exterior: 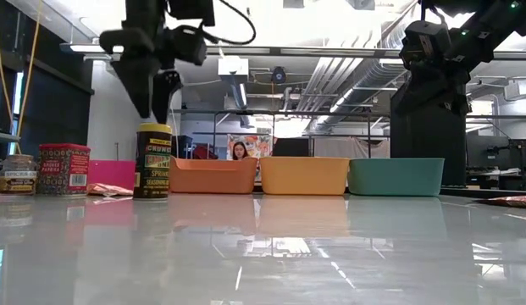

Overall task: Sort spices by type
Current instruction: Put the yellow seasoning can into the pink bin

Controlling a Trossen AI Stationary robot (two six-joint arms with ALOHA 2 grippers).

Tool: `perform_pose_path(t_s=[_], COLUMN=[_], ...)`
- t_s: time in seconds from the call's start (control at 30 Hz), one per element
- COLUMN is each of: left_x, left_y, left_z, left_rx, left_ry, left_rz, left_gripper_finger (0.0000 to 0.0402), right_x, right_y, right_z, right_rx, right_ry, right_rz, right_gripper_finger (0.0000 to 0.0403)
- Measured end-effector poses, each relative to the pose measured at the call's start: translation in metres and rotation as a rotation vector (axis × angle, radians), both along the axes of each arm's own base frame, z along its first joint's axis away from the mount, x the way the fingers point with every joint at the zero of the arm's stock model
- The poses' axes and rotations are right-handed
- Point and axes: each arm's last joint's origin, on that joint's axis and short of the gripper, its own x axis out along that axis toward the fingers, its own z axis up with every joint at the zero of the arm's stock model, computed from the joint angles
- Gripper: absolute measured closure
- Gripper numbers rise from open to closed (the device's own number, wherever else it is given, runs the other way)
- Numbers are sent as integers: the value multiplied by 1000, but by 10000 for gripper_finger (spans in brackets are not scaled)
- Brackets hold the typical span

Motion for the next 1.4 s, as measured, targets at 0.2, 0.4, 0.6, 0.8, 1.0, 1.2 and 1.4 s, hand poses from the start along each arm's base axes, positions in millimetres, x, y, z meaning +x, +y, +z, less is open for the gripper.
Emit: perform_pose_path(t_s=[0.2,0.4,0.6,0.8,1.0,1.2,1.4], left_x=[0,-5,1,2,-7,-13,-40], left_y=[1,1,1,1,0,10,55], left_z=[-19,-32,-35,-33,-31,10,87], left_rx=[39,38,44,39,38,131,362], left_ry=[-23,5,-67,-87,-29,-122,-276], left_rz=[14,2,6,29,20,51,290], left_gripper_finger=[98,98,135,212,212,212,212], right_x=[0,0,0,0,0,0,0], right_y=[0,0,0,0,0,0,0], right_z=[0,0,0,0,0,0,0], right_rx=[1,1,-2,-2,-2,-2,-5], right_ry=[0,0,1,1,1,1,2], right_rz=[1,1,4,4,4,4,7], right_gripper_finger=[403,403,403,403,403,403,403])
